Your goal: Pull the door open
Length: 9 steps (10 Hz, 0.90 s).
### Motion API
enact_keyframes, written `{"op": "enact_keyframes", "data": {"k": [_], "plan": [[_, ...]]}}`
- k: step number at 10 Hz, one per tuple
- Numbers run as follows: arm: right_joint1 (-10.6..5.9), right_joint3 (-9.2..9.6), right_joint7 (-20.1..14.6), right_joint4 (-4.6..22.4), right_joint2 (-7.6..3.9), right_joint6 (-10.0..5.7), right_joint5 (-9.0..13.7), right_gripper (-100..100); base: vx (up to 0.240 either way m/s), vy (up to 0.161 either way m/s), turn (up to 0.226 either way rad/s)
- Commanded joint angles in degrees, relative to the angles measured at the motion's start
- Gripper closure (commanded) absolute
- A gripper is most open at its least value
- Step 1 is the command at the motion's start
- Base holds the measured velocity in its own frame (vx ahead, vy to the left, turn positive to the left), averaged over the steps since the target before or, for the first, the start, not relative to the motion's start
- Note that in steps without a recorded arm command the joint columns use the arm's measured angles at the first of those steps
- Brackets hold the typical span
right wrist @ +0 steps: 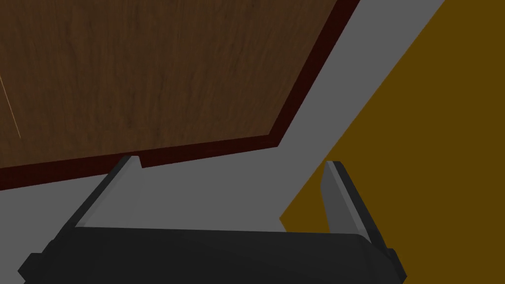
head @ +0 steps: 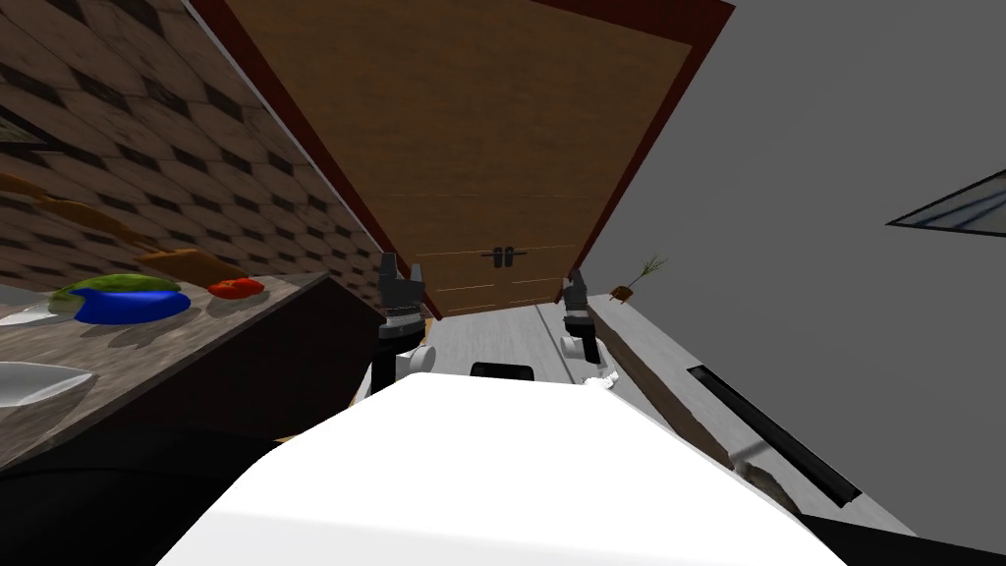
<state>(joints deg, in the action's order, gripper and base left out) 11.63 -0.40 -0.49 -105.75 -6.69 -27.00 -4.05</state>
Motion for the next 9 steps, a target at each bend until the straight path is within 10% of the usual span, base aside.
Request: {"op": "enact_keyframes", "data": {"k": [1, 9], "plan": [[-1.54, -0.31, -0.9, 2.9, -0.44, 0.51, 0.2, -100, 0.09, 0.019, 0.131], [-6.84, -1.27, -3.7, 14.2, -1.72, 2.04, 0.8, -100, 0.067, 0.014, 0.081]]}}
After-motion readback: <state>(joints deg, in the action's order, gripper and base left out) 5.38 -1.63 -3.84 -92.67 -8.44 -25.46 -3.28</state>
